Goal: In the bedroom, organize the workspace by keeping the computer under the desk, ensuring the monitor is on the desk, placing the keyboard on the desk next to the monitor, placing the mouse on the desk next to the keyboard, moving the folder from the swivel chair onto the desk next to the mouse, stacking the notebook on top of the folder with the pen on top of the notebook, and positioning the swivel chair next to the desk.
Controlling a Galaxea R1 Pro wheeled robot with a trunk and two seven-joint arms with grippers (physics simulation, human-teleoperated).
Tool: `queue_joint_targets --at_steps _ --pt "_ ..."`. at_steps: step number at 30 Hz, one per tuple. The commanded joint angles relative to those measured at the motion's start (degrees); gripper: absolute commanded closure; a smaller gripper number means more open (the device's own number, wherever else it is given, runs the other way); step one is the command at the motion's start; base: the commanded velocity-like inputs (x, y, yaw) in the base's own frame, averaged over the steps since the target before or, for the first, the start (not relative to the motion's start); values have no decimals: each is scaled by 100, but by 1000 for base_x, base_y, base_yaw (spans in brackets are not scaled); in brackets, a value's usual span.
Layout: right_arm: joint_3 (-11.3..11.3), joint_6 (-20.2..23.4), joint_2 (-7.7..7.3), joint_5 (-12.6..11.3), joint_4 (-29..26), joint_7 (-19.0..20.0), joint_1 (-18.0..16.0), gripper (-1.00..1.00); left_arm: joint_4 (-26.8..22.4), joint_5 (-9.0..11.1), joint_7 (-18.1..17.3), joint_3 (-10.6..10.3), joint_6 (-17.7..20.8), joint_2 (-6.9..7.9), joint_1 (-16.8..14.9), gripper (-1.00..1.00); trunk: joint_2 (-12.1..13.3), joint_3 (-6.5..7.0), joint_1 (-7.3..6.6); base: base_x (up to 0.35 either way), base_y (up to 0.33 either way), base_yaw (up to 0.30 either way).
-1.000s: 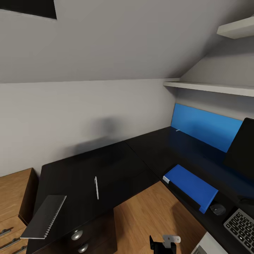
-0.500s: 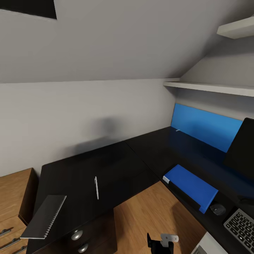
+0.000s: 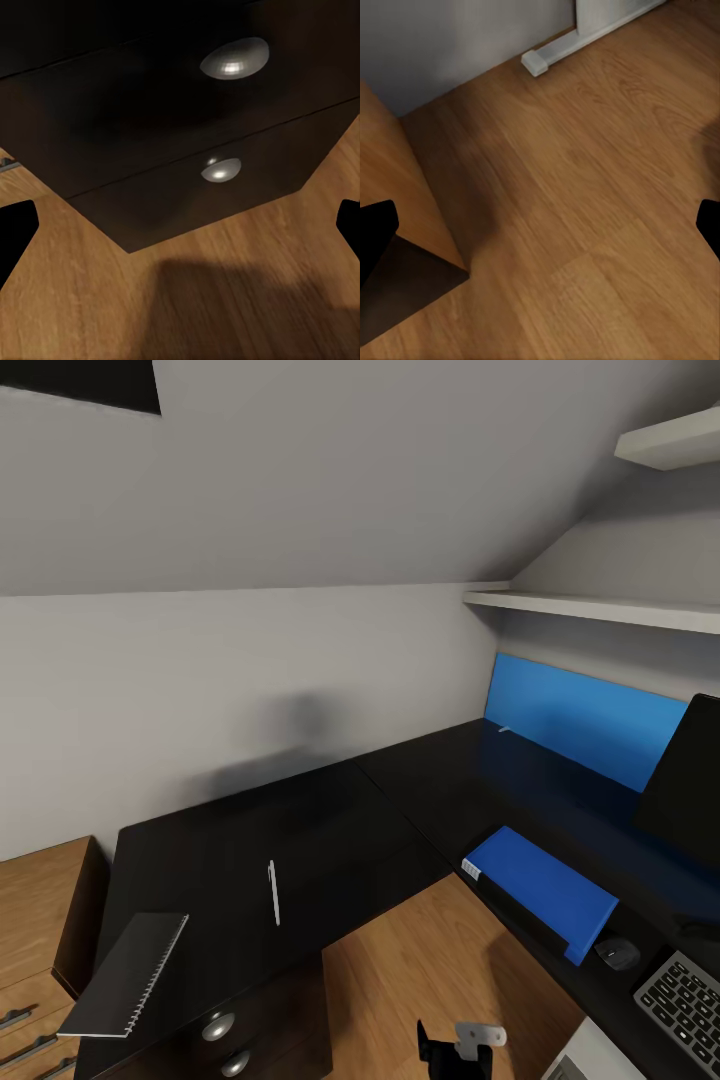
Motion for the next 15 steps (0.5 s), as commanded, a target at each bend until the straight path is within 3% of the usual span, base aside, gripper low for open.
queue_joint_targets --at_steps 1,15 --pt "50 -23 -7 -52 8 -1 -4 -100 1 -62 53 13 -10 -1 -3 -100 -4 -6 0 0 0 0" --pt "54 -20 -29 -38 15 0 -5 -100 1 -69 47 13 -10 -1 -1 -100 -4 -6 0 0 0 0"
